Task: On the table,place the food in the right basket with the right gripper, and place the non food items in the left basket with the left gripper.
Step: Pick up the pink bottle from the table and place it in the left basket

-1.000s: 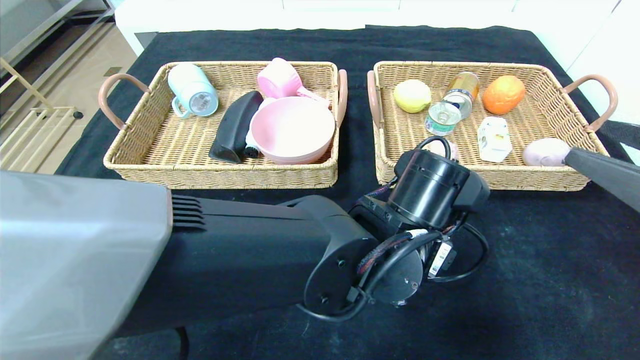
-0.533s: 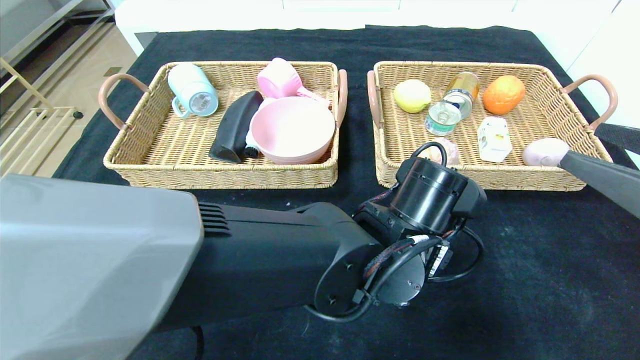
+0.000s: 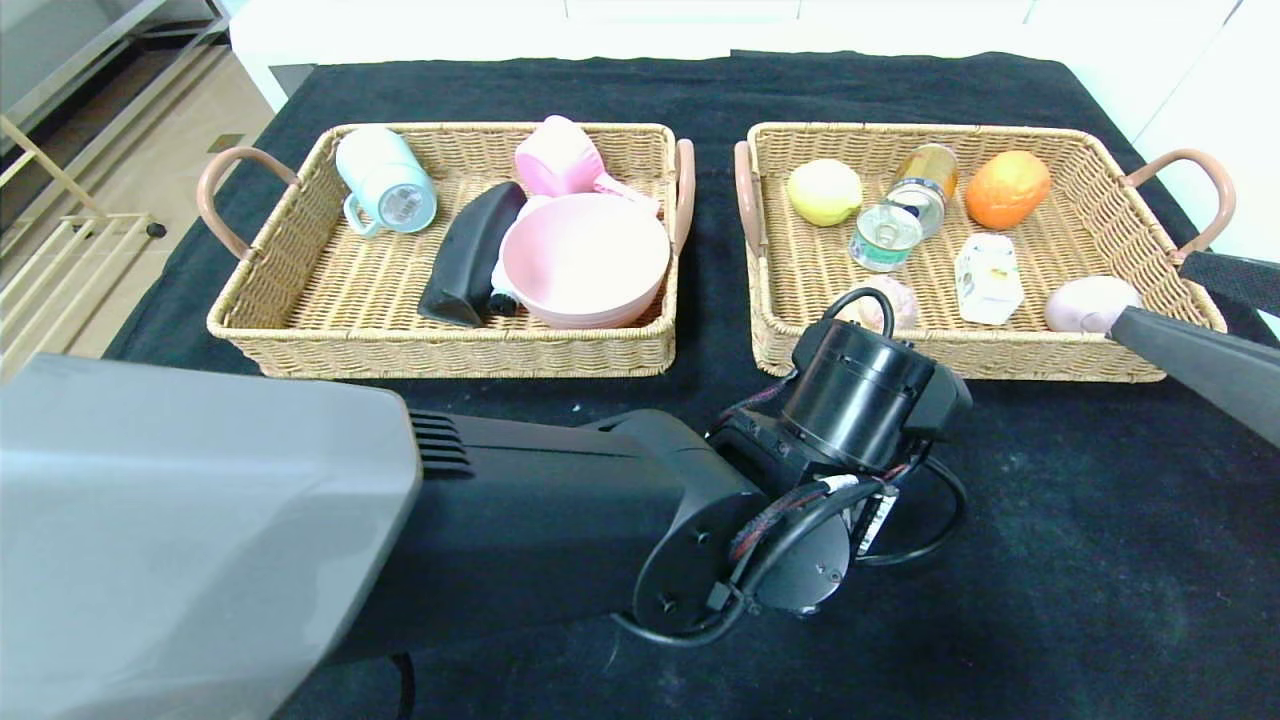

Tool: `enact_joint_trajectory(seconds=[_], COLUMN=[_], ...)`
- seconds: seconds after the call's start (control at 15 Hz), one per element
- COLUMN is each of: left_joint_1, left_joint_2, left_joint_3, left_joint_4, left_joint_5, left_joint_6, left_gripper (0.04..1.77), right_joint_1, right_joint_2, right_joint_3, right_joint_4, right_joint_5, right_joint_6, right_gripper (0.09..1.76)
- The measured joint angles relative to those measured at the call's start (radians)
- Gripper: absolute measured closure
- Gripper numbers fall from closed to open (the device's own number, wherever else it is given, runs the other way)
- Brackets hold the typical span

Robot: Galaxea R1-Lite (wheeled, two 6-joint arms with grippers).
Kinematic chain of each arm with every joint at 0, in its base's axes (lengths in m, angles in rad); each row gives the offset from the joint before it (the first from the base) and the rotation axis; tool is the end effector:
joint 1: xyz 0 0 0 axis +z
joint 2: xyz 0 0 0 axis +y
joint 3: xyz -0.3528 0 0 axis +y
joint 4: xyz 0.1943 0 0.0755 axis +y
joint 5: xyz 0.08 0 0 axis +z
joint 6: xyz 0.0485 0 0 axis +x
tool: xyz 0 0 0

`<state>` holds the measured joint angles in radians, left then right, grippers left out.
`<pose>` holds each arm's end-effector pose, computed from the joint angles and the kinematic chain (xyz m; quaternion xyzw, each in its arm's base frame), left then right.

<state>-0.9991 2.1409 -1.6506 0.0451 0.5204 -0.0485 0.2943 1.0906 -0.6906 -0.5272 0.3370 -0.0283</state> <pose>0.2921 -0.4094 0.2098 0.1594 0.1973 -0.2239 0.9410 0.1582 0.0647 0.3227 -0.0148 -0.0679 0.3089 0.9486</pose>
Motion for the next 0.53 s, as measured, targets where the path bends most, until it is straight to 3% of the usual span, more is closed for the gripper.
enact_joint_trajectory(seconds=[0.53], left_joint_1=[-0.001], left_joint_2=[0.0], left_joint_3=[-0.003], left_joint_4=[0.0], left_joint_5=[0.0], left_joint_6=[-0.001], left_gripper=[0.95], right_joint_1=[0.012], right_joint_2=[-0.006], right_joint_3=[0.002], right_joint_4=[0.004], right_joint_5=[0.001], right_joint_6=[0.0], right_gripper=[0.14])
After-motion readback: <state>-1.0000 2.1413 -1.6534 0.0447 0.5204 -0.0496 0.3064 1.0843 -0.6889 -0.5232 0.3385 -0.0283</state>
